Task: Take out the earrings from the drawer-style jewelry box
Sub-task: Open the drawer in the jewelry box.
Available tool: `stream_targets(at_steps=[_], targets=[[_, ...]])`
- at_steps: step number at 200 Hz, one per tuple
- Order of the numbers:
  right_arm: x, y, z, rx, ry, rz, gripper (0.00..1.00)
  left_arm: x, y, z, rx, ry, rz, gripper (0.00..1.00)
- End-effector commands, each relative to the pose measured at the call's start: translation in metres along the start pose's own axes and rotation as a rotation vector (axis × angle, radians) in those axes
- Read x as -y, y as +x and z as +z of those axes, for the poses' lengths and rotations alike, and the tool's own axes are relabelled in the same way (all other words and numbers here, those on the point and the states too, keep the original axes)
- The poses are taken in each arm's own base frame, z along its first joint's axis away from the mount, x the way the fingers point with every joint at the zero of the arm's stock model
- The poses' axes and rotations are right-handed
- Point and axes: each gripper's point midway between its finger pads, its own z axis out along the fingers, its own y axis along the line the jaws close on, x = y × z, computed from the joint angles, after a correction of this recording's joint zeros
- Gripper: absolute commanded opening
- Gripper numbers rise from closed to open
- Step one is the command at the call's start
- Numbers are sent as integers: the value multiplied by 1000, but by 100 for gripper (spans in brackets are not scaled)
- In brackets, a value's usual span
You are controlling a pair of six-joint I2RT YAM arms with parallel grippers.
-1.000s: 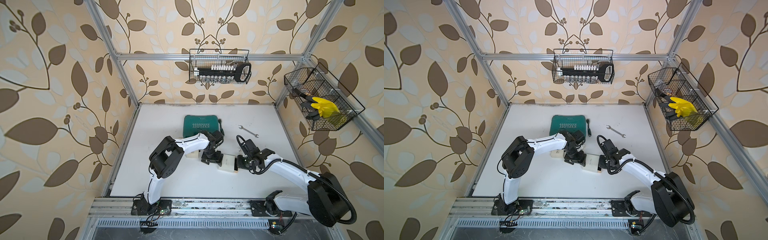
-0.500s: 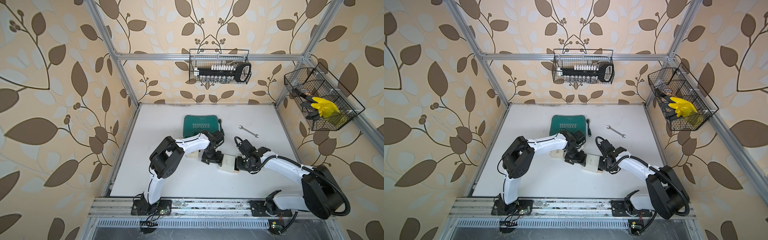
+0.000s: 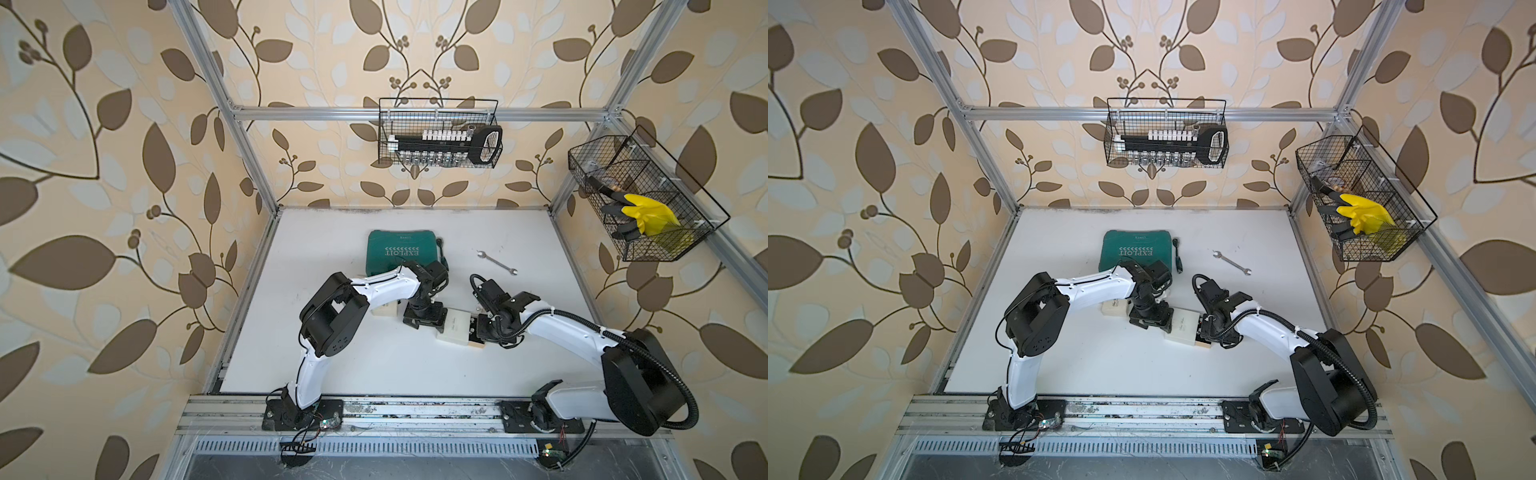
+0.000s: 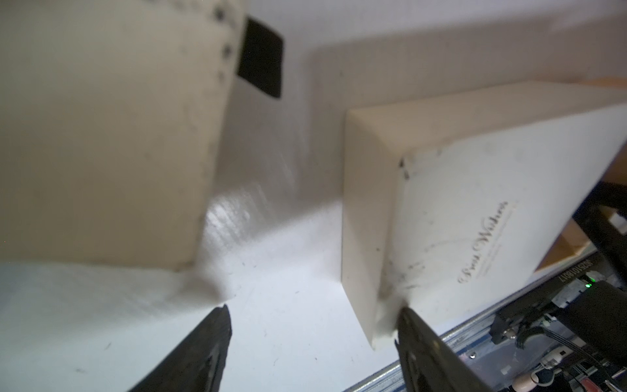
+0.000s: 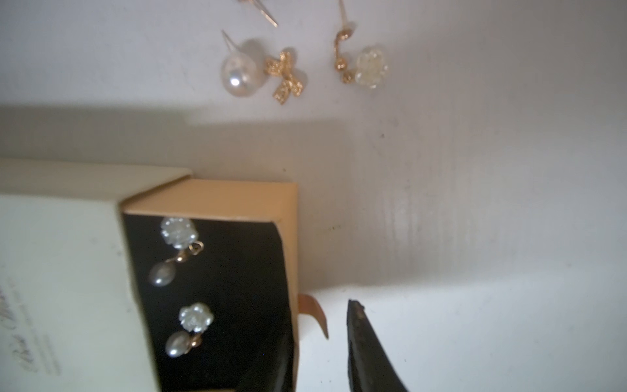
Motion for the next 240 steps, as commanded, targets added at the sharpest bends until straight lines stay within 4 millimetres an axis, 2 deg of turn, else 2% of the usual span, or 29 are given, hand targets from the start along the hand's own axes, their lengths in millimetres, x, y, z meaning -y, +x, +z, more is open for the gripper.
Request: stream_targets(at_steps=[1, 103, 138, 188, 240], targets=[[26, 11, -1, -29, 113, -2, 30, -89, 22, 36, -88, -375, -69, 78], [27, 9, -2, -19, 118, 7, 30, -88, 22, 36, -86, -373, -69, 78], [11, -6, -17, 85, -7, 9, 36, -84, 21, 38, -82, -371, -61, 78], [-12, -25, -48, 231, -188, 10, 37, -79, 18, 38, -70, -370, -47, 78], [-42, -22, -34, 156, -274, -58, 37, -76, 16, 36, -64, -361, -42, 78]])
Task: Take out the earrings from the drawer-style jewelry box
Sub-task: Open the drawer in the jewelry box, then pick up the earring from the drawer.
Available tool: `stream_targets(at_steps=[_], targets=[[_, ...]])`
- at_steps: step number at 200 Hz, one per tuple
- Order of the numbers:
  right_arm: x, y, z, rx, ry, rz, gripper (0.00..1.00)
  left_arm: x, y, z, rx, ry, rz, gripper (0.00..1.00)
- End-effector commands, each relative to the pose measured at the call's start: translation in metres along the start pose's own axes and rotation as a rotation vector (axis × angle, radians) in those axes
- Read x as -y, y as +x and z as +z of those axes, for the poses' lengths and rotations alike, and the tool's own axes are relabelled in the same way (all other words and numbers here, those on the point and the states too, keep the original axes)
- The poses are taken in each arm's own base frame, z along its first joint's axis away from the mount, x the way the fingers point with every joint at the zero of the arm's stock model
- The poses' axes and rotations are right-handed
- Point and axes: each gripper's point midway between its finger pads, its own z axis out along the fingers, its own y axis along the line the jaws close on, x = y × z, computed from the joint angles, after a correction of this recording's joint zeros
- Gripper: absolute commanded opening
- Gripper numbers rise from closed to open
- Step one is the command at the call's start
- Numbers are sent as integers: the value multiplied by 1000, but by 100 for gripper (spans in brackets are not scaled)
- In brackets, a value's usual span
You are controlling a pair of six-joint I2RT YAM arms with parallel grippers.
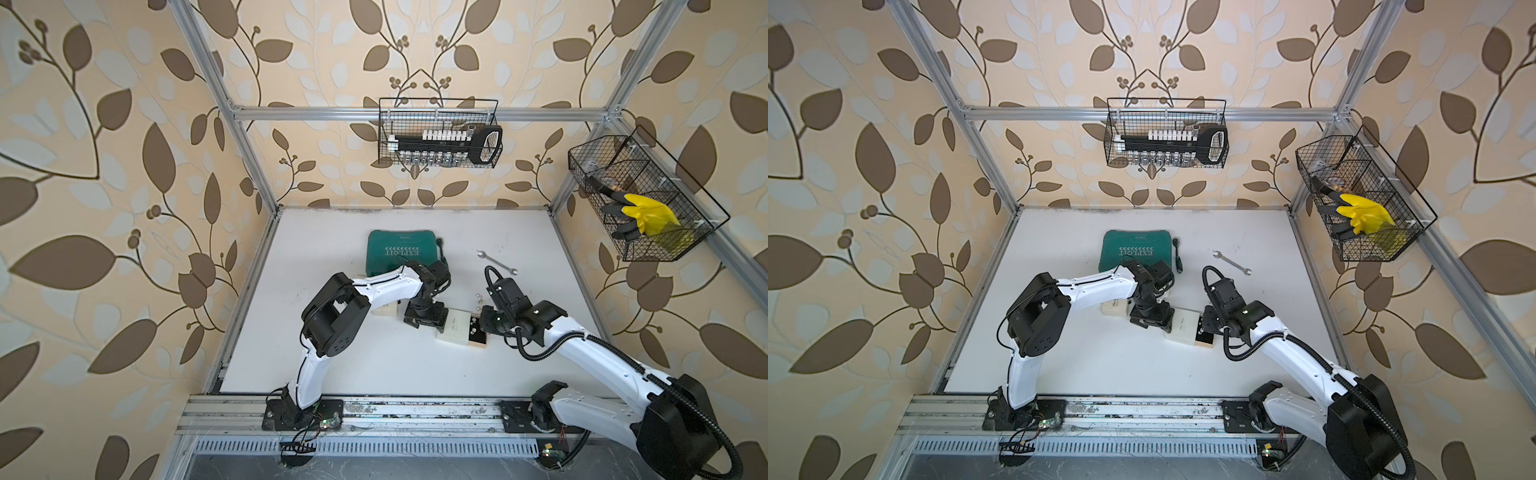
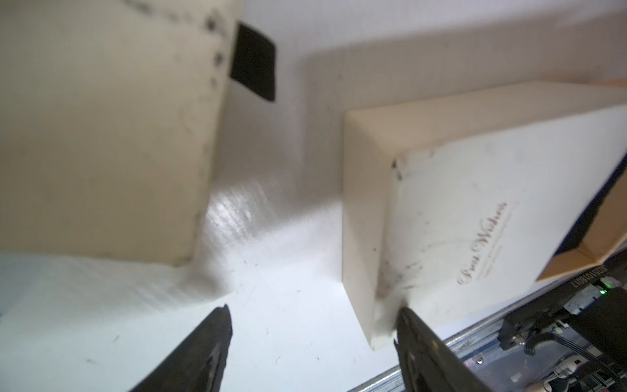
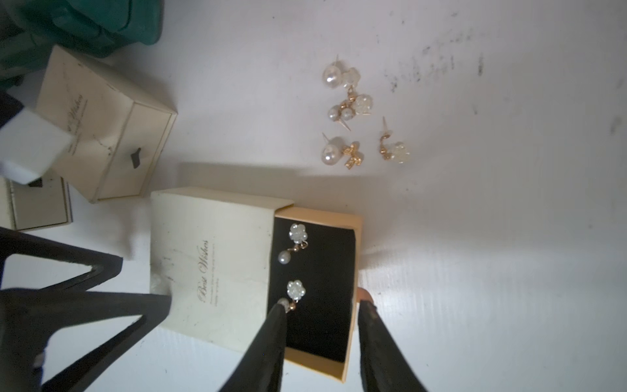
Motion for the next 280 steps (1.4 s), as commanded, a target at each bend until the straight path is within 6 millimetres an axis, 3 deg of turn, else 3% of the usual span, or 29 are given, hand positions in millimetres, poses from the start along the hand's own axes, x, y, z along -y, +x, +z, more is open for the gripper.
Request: stream_targets(at_steps=[1, 113, 149, 222, 280], targets=[[-13, 7, 13, -54, -48, -42, 37, -76, 18, 39, -74, -330, -50, 78], [-2, 25, 41, -162, 35, -46, 36, -76, 21, 39, -67, -321, -74, 78], [-8, 30, 47, -190, 29, -62, 29, -76, 20, 38, -62, -321, -71, 78], [-17, 31, 44, -180, -6, -87, 12, -74, 17, 40, -66, -318, -66, 78], [-20, 26, 38, -147, -27, -98, 10, -74, 17, 41, -72, -320, -66, 78]])
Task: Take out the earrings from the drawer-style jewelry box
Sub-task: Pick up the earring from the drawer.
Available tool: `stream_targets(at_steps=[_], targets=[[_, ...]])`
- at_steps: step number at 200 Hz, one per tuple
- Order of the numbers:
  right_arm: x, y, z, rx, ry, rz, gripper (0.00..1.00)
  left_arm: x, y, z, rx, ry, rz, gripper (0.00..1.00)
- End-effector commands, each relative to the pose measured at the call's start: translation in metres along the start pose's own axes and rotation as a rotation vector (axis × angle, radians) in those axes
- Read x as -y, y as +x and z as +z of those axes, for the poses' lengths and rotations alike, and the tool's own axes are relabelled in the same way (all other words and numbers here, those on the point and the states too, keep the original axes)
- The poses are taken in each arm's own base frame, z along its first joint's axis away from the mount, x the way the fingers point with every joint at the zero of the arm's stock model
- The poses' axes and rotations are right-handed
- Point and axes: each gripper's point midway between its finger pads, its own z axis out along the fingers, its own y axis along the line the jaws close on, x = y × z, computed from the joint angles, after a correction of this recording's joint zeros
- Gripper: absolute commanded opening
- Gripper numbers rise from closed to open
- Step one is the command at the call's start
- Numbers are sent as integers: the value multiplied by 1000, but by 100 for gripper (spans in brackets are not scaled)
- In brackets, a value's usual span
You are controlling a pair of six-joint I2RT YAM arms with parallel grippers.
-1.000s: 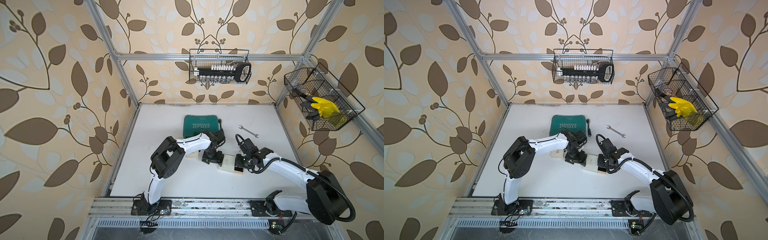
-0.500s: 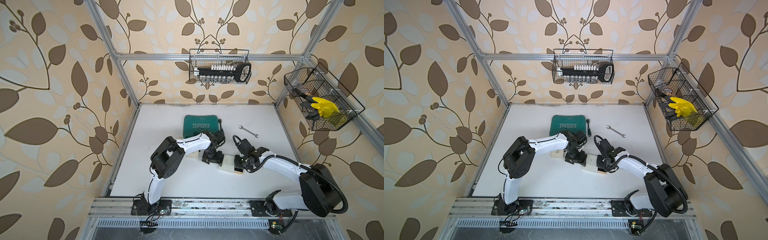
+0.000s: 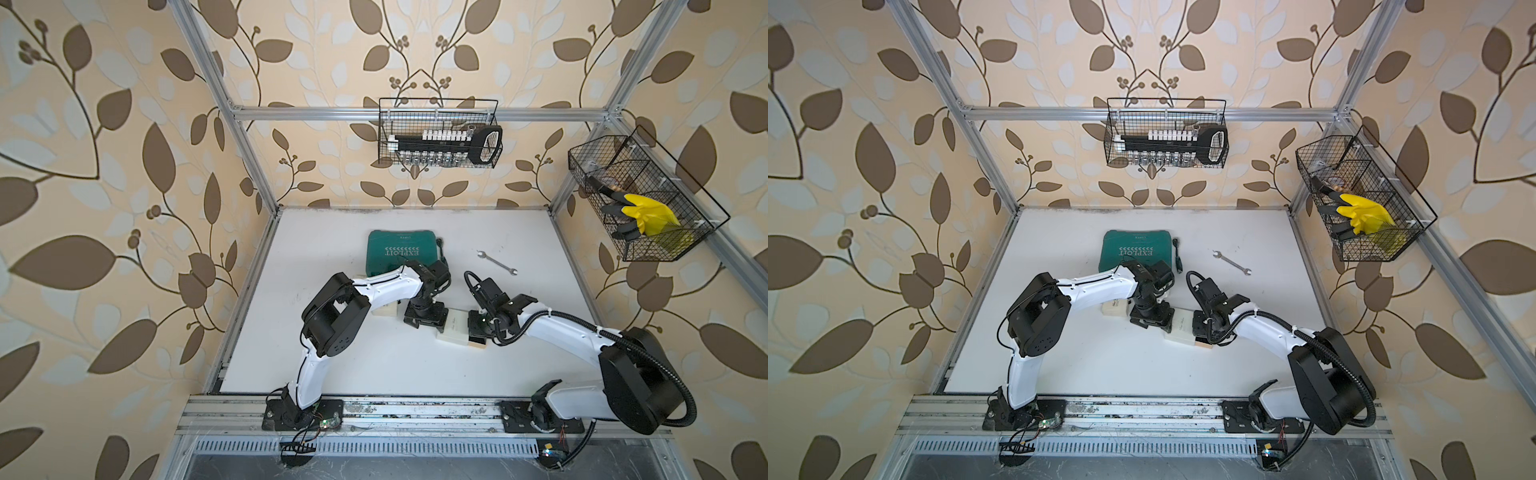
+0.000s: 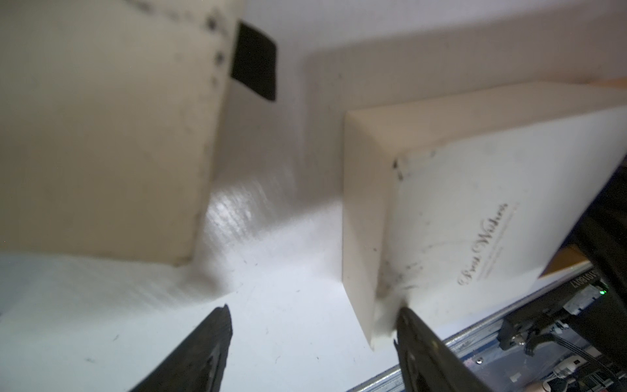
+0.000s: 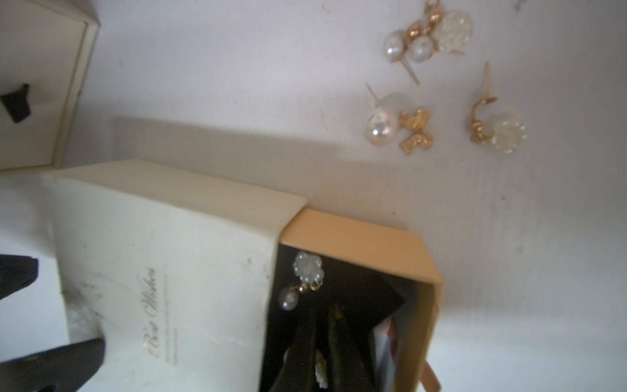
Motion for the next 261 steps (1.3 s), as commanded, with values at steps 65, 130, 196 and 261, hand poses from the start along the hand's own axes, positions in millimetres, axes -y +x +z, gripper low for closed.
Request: stream_targets(at_steps=[65, 130, 196, 261], targets=[[-8, 7, -15, 18, -66, -62, 25, -73, 16, 42, -72, -315, -63, 78], [-1, 17, -7, -36, -31, -76, 25, -73, 15, 42, -74, -317, -61, 78], [11, 35, 4, -122, 23, -104, 24, -73, 15, 42, -73, -318, -61, 78], [4, 31, 2, -105, -9, -124, 7, -72, 14, 44, -78, -314, -57, 78]])
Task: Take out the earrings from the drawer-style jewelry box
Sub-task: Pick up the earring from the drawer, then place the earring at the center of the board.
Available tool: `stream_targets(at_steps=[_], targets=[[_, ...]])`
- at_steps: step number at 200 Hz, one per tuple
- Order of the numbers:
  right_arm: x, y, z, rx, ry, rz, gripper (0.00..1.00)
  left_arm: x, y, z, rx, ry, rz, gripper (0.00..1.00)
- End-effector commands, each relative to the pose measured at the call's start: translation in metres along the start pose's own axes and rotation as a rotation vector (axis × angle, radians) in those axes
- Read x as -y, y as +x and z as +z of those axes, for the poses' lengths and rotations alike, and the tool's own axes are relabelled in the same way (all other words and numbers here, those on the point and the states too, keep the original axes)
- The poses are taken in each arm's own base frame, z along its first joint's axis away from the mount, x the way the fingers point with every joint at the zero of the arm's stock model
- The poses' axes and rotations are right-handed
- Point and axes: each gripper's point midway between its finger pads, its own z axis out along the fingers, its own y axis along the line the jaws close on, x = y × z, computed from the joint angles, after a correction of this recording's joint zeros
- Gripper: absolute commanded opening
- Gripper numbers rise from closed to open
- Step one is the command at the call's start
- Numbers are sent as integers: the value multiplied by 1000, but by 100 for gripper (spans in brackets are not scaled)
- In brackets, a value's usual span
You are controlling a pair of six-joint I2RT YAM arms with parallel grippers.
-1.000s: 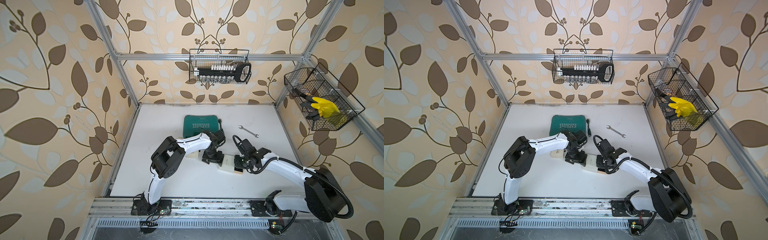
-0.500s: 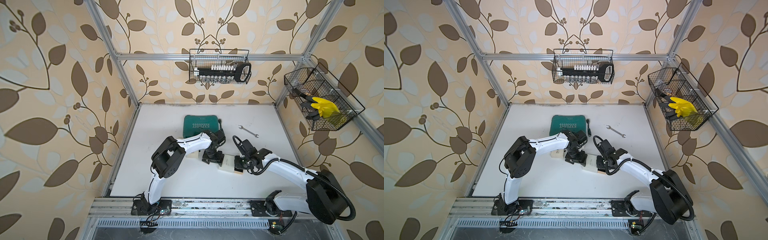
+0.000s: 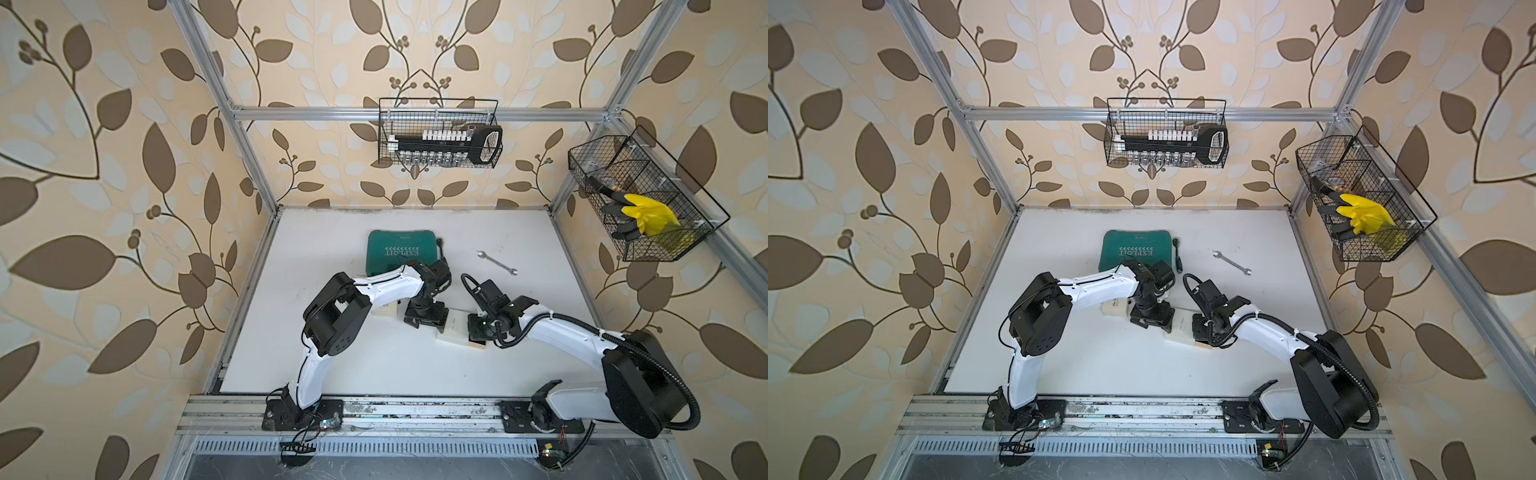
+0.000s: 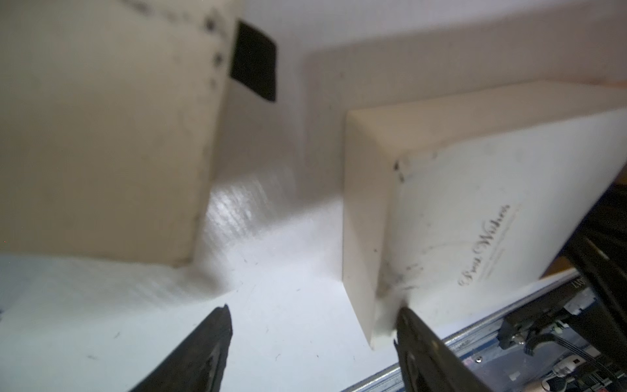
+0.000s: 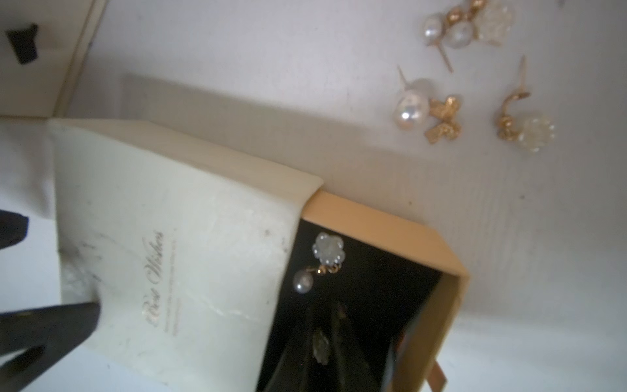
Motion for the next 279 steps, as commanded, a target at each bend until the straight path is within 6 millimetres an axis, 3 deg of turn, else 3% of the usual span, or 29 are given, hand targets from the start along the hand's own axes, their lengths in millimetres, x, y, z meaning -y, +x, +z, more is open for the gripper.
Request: stream_targets(at_steps=[1, 43, 116, 158, 182, 210, 241, 279], targets=[[3, 23, 3, -83, -2, -27, 7, -72, 14, 45, -66, -308, -55, 78], [-3, 11, -10, -19, -39, -37, 3, -73, 15, 47, -75, -309, -56, 78], [-7, -19, -51, 118, -69, -18, 2, -73, 16, 49, -85, -310, -57, 78], [23, -44, -66, 198, 5, 99, 3, -71, 15, 47, -78, -305, -51, 78], [48, -55, -61, 199, 76, 183, 3, -70, 16, 47, -78, -304, -48, 78], [69, -60, -38, 144, 127, 267, 4, -70, 15, 46, -73, -305, -45, 78], [76, -69, -20, 131, 135, 310, 6, -69, 16, 46, -73, -305, -43, 78], [75, -75, -17, 137, 123, 319, 24, -69, 19, 46, -77, -308, -44, 78]])
